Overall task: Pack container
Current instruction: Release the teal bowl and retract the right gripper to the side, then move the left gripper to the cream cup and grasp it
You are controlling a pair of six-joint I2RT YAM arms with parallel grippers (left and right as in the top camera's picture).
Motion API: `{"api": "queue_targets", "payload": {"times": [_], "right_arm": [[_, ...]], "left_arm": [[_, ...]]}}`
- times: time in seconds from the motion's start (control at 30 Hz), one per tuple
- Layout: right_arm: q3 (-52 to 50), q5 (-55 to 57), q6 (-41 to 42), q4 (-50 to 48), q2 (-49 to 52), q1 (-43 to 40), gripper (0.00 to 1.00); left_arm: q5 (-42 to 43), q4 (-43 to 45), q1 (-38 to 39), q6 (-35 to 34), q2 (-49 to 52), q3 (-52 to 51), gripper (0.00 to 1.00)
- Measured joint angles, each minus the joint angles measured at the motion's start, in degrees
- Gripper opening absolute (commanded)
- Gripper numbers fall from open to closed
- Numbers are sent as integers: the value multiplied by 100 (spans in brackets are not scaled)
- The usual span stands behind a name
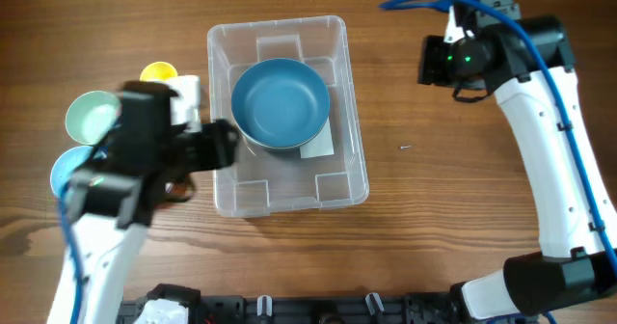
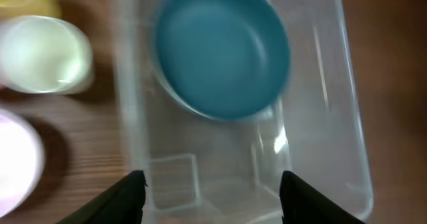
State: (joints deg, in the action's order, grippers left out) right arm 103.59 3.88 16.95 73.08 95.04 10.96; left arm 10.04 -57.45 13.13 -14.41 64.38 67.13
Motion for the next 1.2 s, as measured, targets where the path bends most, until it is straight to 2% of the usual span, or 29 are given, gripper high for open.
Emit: {"api": "queue_targets", "payload": {"times": [0.03, 0.07, 0.1, 0.13, 0.17, 0.23, 0.3, 0.4, 0.6, 0.73, 0.9, 1.0, 1.1, 1.2], "right_arm": [[0, -2, -22, 0, 0, -116, 18], [0, -2, -76, 28, 0, -297, 9], [0, -22, -92, 35, 0, -490, 7], [0, -44, -125, 52, 0, -719, 7], [0, -44, -127, 61, 0, -911, 7], [0, -46, -127, 61, 0, -1078, 7], [-2, -52, -149, 63, 0, -1084, 7], [-2, -109, -170, 63, 0, -1084, 7], [-2, -197, -170, 63, 0, -1084, 7], [-2, -197, -170, 63, 0, -1084, 6], [-2, -199, -170, 66, 0, -1084, 6], [-2, -199, -170, 66, 0, -1084, 6], [-2, -199, -170, 66, 0, -1084, 6], [-2, -199, -170, 66, 0, -1084, 6]], "left_arm": [[-90, 35, 326, 7, 177, 2, 68], [-280, 142, 769, 11, 442, 2, 67], [-356, 245, 1014, 13, 640, 2, 62], [-448, 385, 1303, 13, 863, 2, 53], [-509, 579, 1534, 20, 1106, 2, 49], [-570, 785, 1727, 39, 1486, 2, 32], [-597, 887, 1759, 24, 2004, 2, 19], [-638, 907, 1759, 39, 2590, 2, 11], [-673, 846, 1759, 35, 3329, 2, 12], [-1019, 852, 1759, 37, 3539, 2, 13], [-1390, 1349, 1759, 210, 3624, 2, 29], [-1478, 1631, 1759, 258, 3624, 2, 29], [-1499, 1469, 1759, 282, 3624, 4, 30], [-1517, 697, 1759, 297, 3587, 140, 43]]}}
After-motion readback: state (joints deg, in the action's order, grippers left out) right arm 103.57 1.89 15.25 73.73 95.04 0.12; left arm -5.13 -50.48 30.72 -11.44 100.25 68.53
